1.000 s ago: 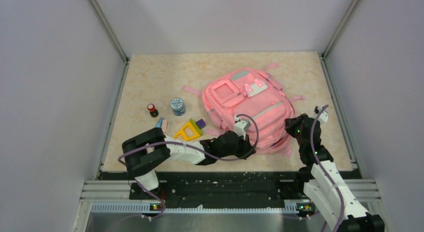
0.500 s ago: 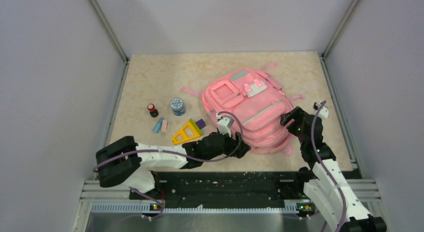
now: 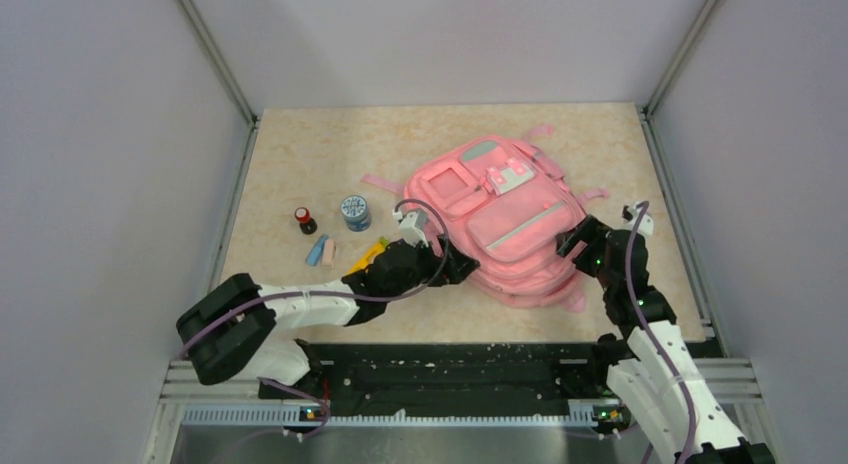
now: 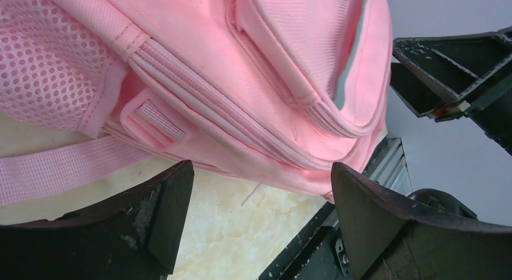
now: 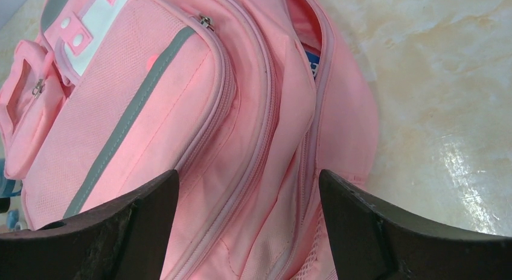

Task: Pack the student bag
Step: Zip the student bag at the center of the board.

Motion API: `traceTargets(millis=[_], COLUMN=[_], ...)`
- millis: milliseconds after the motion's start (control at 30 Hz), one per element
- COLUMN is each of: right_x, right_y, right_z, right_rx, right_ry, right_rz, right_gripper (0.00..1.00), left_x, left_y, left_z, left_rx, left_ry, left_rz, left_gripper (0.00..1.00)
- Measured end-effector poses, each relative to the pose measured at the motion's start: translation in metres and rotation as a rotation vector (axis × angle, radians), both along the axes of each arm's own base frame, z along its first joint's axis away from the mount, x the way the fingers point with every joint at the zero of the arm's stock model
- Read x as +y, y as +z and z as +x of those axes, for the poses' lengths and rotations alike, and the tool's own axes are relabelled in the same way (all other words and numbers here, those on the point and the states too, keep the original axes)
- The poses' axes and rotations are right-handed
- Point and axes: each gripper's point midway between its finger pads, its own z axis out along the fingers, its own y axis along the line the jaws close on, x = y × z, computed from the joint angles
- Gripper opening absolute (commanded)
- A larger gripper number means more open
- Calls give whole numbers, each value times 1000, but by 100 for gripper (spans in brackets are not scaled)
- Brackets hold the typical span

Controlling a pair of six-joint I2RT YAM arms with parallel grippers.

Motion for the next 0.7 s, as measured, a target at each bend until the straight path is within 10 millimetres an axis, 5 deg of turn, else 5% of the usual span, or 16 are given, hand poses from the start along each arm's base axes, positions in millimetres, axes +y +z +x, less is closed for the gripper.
traceTargets(millis=[133,267,467,700], right_x=[3,5,7,18], right_y=[-3,-4,-4,2], right_z=[-3,-4,-7,-4], right_rx=[19,23,45,51], right_ry=[15,29,59,118], right_rz=[5,11,-5,-18], right_gripper=[84,84,84,84], left_x=[-2,-7,-9,1], left_y=[-21,-39,-39,-31], left_z=[9,16,35,89], left_rx=[50,98,102,62], left_ry=[3,-14,-39,11], left_rz=[13,24,-27,-13], left_gripper=[84,48,5,1])
